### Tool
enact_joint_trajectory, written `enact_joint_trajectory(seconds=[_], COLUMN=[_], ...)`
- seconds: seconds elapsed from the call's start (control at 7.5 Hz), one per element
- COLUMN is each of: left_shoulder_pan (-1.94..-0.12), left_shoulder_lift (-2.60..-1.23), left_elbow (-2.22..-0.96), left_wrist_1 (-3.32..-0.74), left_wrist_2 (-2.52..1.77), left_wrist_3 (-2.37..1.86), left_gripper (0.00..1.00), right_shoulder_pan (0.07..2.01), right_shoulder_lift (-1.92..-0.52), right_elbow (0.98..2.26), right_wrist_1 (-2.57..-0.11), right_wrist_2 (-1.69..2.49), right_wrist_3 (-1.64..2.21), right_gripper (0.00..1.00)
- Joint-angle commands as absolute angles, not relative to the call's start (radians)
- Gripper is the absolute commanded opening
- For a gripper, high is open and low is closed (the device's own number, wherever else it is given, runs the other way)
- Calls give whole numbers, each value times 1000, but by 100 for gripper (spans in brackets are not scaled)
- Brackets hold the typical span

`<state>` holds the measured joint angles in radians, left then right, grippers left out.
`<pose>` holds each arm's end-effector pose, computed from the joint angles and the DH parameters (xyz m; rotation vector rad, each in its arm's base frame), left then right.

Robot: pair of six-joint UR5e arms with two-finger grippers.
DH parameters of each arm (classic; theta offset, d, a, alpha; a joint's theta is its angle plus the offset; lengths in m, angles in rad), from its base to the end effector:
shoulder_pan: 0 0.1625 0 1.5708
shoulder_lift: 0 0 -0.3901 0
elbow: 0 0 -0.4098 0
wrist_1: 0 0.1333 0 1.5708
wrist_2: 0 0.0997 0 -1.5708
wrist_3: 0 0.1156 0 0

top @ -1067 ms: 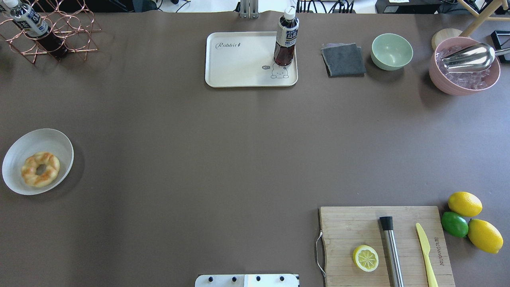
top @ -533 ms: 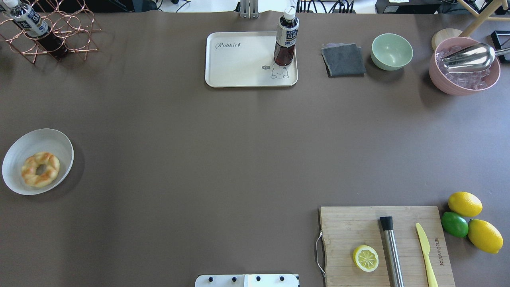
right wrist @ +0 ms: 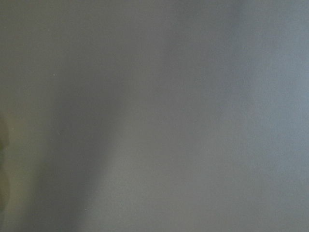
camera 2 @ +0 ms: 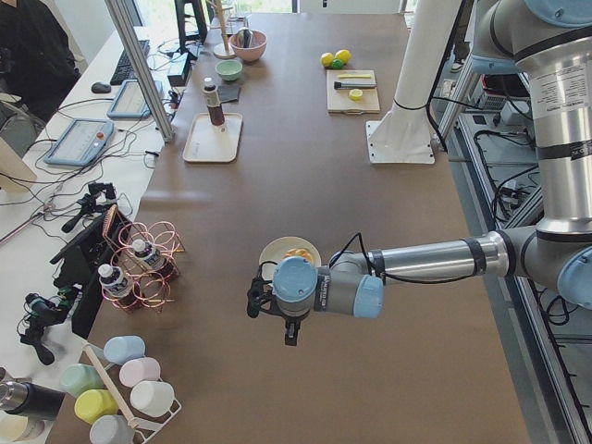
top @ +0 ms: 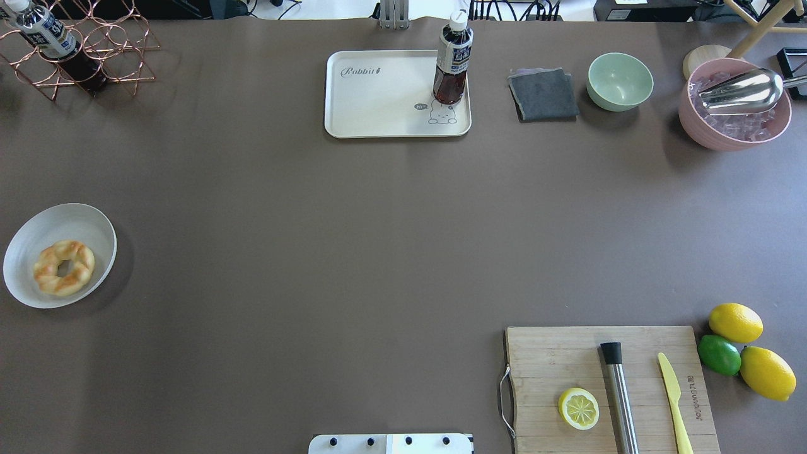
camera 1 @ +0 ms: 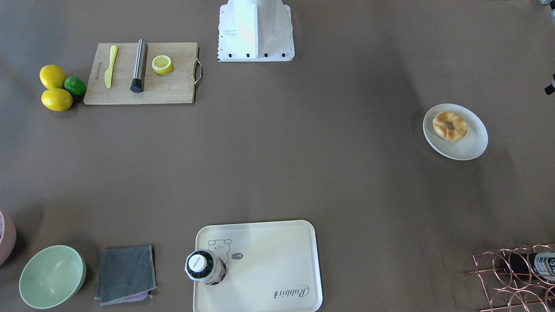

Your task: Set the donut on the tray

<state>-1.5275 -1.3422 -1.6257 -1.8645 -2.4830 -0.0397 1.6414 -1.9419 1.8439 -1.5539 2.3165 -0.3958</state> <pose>-0.0235 -0.4241 0.6716 0.0737 0.9149 0.0581 0.0800 -0.3541 0.6589 0.0973 -0.7455 -0.2796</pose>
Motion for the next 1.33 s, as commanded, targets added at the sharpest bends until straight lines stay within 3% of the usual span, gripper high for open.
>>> enact_joint_trajectory(seconds=[0.0,0.67,0.93,1.07,1.2], left_shoulder_pan=[-1344,-1119,-1115,-1112,-1105], left_shoulder_lift=[-1422,-1440,-1447,-1448,-1448], left_elbow=[-1482,-1396,-1348,-1350,-1351], left_wrist_1=[-2191,-2506,-2557,-2559,-2571], left_wrist_2=[-2485,-2364,-2362,-2362,-2362], left_wrist_3=[-387,-724,-727,-747,-783], left_gripper=[96,91,88,81,68], right_shoulder_pan=[1641,1641,1641,1641,1643], right_shoulder_lift=[-1947,-1945,-1945,-1945,-1945], right_elbow=[1844,1844,1844,1844,1844], right_wrist_1=[-1554,-1552,-1552,-1552,-1552], right_wrist_2=[2322,2322,2322,2322,2322], right_wrist_3=[-397,-396,-397,-397,-397], right_gripper=[99,99,99,99,99])
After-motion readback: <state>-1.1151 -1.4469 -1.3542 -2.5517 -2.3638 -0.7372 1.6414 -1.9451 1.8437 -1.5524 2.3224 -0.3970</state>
